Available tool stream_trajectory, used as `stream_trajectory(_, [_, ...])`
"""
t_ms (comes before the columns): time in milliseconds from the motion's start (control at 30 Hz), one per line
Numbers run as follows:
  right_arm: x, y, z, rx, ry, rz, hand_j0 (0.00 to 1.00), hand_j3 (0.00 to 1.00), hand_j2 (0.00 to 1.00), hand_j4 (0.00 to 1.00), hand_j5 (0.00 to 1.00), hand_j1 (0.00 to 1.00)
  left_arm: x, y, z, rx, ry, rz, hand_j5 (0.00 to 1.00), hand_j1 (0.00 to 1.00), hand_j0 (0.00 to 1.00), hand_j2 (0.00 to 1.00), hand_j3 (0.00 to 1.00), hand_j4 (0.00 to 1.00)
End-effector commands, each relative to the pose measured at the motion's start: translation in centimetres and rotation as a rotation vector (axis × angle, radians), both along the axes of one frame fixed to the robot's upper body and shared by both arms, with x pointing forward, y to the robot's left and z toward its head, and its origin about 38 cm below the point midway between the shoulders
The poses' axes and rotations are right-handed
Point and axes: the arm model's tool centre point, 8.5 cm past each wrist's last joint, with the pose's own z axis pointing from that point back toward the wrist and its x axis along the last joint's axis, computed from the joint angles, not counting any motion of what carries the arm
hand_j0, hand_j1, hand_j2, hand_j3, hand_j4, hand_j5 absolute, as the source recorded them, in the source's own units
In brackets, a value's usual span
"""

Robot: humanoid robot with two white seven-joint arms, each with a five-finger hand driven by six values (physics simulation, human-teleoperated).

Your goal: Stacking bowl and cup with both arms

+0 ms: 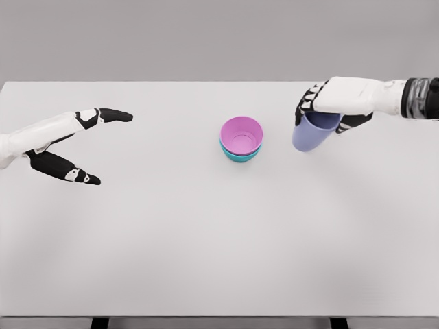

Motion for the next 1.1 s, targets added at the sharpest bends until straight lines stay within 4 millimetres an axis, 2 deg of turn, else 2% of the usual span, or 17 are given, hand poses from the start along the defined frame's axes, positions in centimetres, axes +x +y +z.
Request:
stream_trajectory(0, [0.1,1.2,0.0,0.021,0.000,0.021,0.65,0.65,0.65,0.65,0.65,0.65,0.0,0.0,0.0,-0.009,0.004,0.001,1.00,1.00,1.00,1.00,1.00,1.00])
stream_trajectory(133, [0.5,3.2,1.2,0.050,-0.027,0.059,0.65,0.65,0.65,0.65,0.65,0.65,0.0,-0.2,0.0,-0.015,0.004,-0.001,1.00,1.00,1.00,1.00,1.00,1.00])
stream_trajectory(600, [-0.4,6.9,3.9,0.082,-0.094,0.164,0.65,0.65,0.65,0.65,0.65,0.65,0.1,-0.1,0.1,-0.016,-0.001,0.002,1.00,1.00,1.00,1.00,1.00,1.00])
stream_trajectory(667, [-0.7,8.6,4.1,0.100,-0.100,0.206,0.66,0.66,0.66,0.66,0.66,0.66,0.1,-0.1,0.1,-0.016,-0.001,0.002,1.00,1.00,1.00,1.00,1.00,1.00])
stream_trajectory(767, [-0.6,9.8,3.8,0.113,-0.093,0.224,0.66,0.66,0.66,0.66,0.66,0.66,0.1,-0.1,0.1,-0.016,-0.001,0.002,1.00,1.00,1.00,1.00,1.00,1.00])
stream_trajectory(867, [0.0,9.7,3.2,0.118,-0.075,0.207,0.66,0.66,0.66,0.66,0.66,0.66,0.1,-0.1,0.1,-0.016,-0.001,0.002,1.00,1.00,1.00,1.00,1.00,1.00])
stream_trajectory(933, [0.9,9.4,2.3,0.116,-0.047,0.173,0.66,0.66,0.66,0.66,0.66,0.66,0.1,-0.1,0.1,-0.016,-0.001,0.002,1.00,1.00,1.00,1.00,1.00,1.00])
stream_trajectory(1067, [1.4,10.5,0.4,0.107,-0.002,0.176,0.66,0.66,0.66,0.66,0.66,0.66,0.1,-0.1,0.1,-0.016,-0.001,0.002,1.00,1.00,1.00,1.00,1.00,1.00])
